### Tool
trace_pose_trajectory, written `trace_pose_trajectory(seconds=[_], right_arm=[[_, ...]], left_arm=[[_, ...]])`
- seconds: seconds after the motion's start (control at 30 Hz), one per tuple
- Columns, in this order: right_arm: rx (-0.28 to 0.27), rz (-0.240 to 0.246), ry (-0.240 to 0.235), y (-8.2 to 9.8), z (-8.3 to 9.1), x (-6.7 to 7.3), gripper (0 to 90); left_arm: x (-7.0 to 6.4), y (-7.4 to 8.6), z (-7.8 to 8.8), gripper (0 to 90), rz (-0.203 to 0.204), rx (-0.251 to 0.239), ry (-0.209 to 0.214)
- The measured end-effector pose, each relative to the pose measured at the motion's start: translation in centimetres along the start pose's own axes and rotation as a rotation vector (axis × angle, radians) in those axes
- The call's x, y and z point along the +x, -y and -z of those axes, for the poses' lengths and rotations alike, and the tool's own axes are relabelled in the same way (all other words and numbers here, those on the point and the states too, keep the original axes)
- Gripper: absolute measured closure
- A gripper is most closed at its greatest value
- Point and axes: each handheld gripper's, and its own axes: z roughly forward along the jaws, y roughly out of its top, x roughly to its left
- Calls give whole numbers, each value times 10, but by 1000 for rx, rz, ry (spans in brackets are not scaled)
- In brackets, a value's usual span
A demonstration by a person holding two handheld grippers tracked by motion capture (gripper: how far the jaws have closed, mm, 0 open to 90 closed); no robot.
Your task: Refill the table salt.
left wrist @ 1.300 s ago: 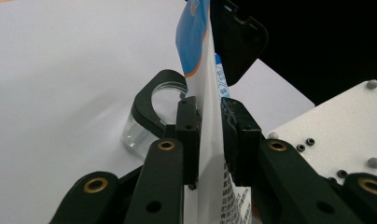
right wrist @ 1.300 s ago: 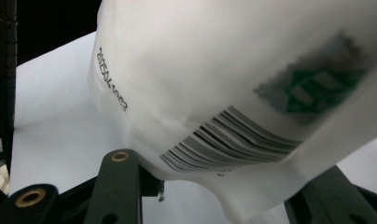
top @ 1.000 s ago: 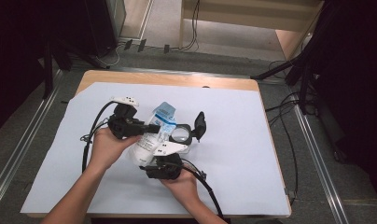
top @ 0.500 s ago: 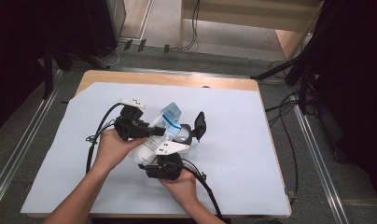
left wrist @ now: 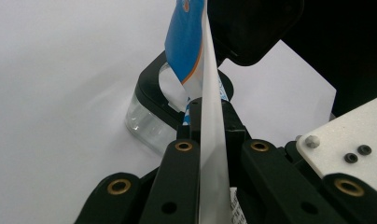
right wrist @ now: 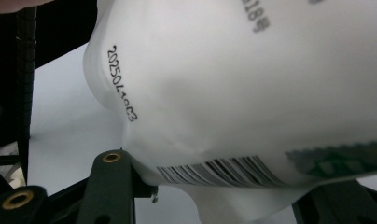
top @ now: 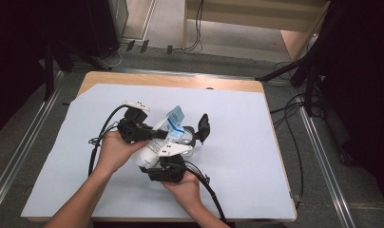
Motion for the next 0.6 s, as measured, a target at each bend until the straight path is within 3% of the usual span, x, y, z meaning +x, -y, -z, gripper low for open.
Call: trace_pose_trajectory(seconds=[0.23,0.6], right_arm=[[-6,-35,-6,-1,1,-2,498],[-21,-69,-32,-1,2,-4,527]], left_arm=[[1,-2,-5,884,2,-21,12],[3,-2,-4,830,-3,8,36]])
